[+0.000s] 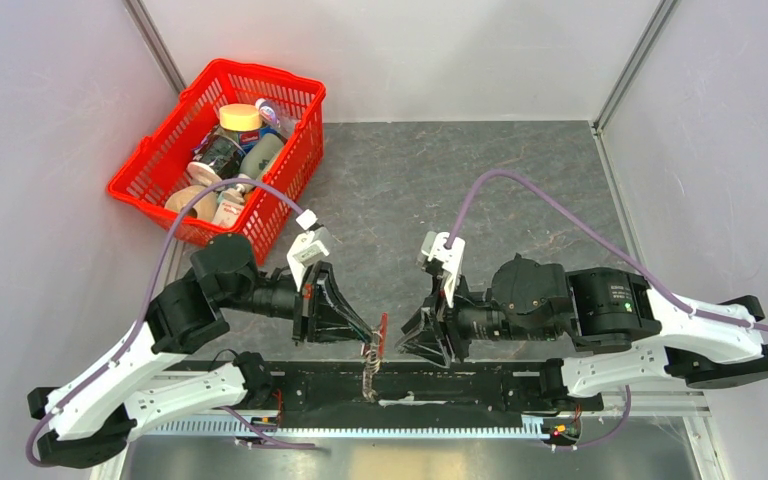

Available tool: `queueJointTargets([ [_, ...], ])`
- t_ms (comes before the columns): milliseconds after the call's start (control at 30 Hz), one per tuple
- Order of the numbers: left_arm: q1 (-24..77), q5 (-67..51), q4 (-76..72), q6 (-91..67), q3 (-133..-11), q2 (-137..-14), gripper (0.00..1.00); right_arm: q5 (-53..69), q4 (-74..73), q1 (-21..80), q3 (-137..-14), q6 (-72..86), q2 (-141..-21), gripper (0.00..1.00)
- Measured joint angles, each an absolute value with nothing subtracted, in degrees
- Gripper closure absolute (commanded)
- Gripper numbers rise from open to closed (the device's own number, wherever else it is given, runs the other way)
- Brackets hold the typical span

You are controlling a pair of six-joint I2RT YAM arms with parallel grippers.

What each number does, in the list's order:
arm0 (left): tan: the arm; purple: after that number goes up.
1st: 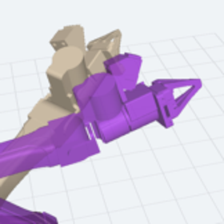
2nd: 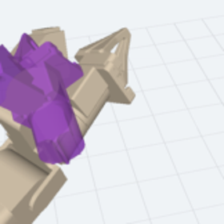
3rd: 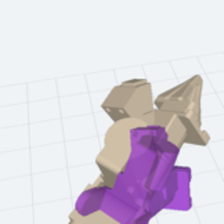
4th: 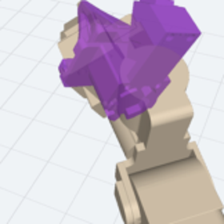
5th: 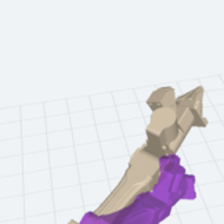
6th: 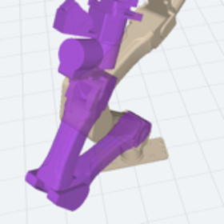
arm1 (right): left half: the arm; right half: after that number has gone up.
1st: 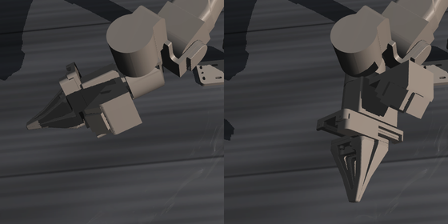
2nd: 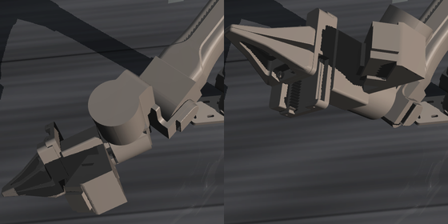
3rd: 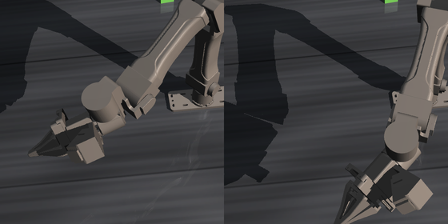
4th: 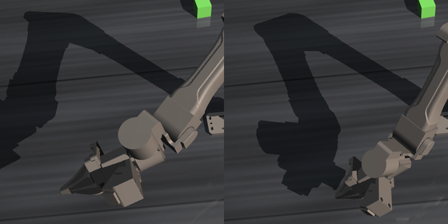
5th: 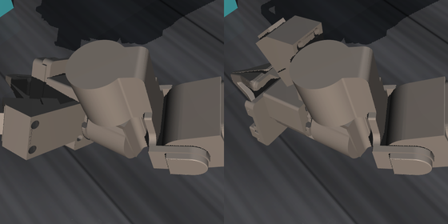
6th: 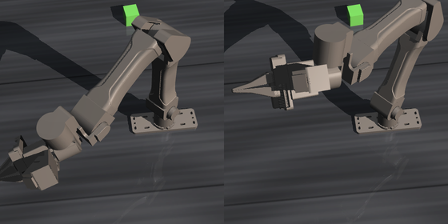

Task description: Put the keys on the keyring

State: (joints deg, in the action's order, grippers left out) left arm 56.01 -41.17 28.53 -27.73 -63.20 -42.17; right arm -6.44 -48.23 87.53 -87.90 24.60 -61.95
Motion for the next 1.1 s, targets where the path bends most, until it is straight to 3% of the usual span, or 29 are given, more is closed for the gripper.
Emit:
queueJointTargets([
  [733, 56.01, -43.94, 25.89, -27.49, -61.52, -43.33, 0.98, -7.42, -41.74, 87.33, -87.02, 30.04, -64.16, 0.60],
  [1100, 56.01, -44.05, 25.56, -27.46, -61.52, -43.24, 0.98, -6.83, -41.63, 86.32, -87.00, 30.46, -64.49, 0.77],
])
